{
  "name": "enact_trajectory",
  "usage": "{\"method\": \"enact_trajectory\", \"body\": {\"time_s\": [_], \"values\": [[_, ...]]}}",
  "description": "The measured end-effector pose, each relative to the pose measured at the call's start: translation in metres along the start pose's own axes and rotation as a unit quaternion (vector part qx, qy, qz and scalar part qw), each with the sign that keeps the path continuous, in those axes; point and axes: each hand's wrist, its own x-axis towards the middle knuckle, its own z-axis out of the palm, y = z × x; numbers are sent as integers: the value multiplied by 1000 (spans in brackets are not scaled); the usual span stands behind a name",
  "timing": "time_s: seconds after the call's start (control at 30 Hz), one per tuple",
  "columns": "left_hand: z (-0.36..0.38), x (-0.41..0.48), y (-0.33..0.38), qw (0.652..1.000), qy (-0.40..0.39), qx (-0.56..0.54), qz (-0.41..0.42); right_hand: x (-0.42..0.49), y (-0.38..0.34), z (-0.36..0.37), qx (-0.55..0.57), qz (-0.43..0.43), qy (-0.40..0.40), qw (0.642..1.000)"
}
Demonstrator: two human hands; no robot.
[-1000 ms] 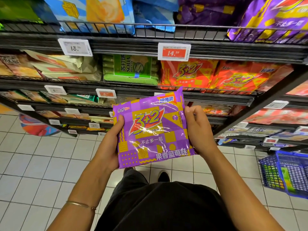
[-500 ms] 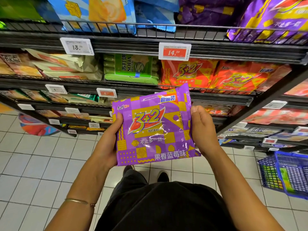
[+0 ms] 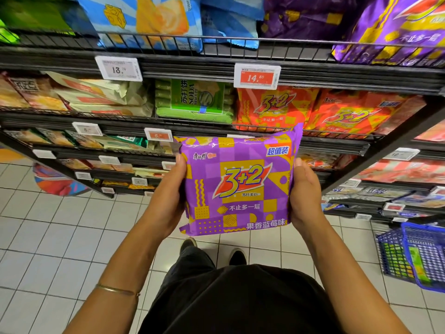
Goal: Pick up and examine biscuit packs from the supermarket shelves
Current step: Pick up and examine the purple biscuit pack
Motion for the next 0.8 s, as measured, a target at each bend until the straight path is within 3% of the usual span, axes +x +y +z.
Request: {"method": "enact_trajectory", "body": {"time_s": [0.23, 0.33, 0.6, 0.8], "values": [[-3, 4, 9, 995, 33, 50, 78, -1, -6, -1, 32, 2, -5, 999], [-7, 6, 12, 992, 45, 78, 83, -2, -2, -2, 29, 10, -15, 999], [-18, 8, 15, 998, 26, 17, 57, 0, -5, 0, 22, 11, -37, 999], [-25, 15, 13, 983, 141, 91, 68, -2, -3, 1, 19, 9, -46, 999]]}}
